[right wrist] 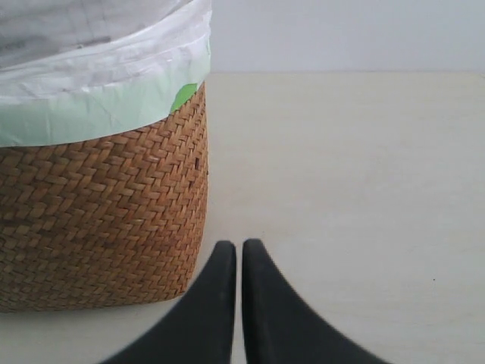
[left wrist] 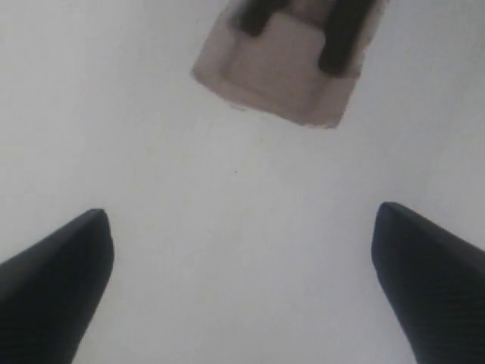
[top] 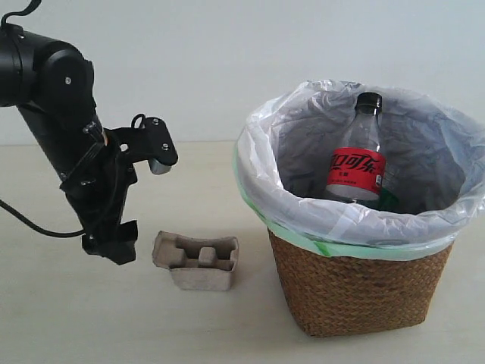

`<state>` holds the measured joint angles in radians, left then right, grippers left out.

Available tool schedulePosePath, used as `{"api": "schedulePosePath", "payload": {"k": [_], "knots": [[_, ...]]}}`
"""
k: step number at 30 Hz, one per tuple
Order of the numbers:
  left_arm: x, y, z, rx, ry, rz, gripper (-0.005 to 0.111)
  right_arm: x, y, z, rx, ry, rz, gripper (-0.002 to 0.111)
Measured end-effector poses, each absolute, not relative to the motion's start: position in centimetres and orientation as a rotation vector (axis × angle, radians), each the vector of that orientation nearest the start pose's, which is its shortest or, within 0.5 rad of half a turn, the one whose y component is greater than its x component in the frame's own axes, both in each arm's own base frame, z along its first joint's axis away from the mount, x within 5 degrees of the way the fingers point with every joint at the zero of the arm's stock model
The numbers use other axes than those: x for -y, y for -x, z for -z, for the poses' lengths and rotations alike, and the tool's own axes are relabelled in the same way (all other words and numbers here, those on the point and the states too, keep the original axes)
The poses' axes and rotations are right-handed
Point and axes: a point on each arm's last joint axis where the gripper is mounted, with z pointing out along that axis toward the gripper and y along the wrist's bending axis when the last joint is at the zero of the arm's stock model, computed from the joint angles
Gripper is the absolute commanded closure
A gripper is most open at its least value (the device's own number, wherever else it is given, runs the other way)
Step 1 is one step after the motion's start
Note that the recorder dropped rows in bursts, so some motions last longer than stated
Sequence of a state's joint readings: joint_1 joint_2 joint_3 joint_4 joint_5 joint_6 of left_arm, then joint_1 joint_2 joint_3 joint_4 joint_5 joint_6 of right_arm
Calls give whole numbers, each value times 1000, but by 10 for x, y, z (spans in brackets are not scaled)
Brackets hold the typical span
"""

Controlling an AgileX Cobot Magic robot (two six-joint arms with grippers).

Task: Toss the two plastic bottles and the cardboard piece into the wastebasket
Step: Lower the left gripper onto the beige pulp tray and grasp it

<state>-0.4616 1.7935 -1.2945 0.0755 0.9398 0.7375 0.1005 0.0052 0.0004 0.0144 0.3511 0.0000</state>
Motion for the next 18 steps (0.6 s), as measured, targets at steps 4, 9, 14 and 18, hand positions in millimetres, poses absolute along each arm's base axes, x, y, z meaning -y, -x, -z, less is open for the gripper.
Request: {"api": "schedulePosePath", "payload": {"k": [4,9,14,18], "knots": [[165,-331,-224,-2131,-1819,-119,23,-6,-53,-181,-1839,83,-84,108],[171,-334,-226,-1957,-1918,-110,23,-6,-53,-181,-1839,83,-84,108],[175,-337,-207,-1942,-1990,-89,23,-6,-53,-181,-1839,83,-84,108],[183,-338,-191,-1926,-2042,-79,23,-6,-53,-181,-1839,83,-84,108]]}}
